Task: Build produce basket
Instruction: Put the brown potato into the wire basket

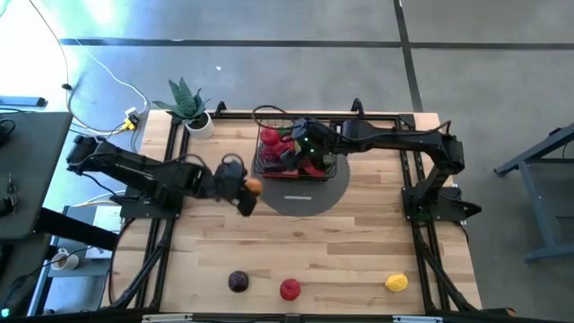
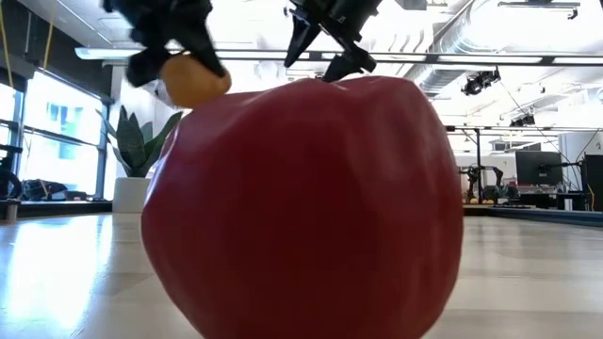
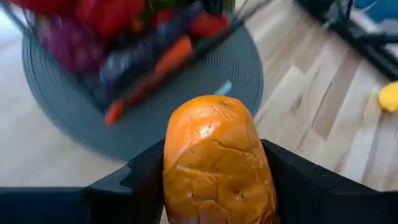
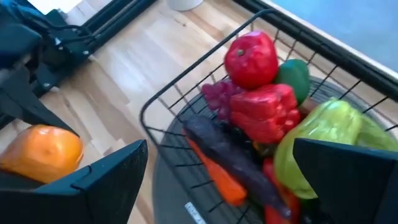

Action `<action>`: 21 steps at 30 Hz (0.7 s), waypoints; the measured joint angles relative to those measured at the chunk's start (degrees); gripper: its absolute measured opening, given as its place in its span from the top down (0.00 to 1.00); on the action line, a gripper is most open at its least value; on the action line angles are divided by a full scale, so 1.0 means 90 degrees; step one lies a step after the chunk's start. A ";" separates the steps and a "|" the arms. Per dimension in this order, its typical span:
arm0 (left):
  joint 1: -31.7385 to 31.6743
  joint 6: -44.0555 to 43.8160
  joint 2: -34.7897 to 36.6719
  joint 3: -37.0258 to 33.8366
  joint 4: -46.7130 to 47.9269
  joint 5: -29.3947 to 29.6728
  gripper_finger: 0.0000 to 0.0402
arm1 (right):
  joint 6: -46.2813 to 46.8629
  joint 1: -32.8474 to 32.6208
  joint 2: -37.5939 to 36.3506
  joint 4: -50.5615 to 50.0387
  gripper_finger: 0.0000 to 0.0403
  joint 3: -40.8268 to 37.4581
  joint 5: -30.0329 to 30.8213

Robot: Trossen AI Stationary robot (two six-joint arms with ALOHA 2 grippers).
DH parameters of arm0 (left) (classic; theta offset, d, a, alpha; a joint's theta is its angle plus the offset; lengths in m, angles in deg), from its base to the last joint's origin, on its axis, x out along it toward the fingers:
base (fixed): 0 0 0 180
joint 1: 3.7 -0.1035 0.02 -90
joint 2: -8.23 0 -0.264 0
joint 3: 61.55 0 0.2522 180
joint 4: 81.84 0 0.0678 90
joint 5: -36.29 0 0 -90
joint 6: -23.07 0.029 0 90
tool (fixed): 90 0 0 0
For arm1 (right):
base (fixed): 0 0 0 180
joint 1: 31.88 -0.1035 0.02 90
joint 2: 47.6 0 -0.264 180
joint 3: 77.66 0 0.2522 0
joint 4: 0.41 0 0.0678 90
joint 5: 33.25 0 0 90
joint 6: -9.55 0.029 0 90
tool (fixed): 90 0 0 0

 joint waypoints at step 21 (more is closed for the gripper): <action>-0.2417 0.2687 0.0085 0.0000 -0.2080 -0.0914 0.42 | -0.0706 0.0725 0.0000 -0.0116 0.04 0.0000 -0.0040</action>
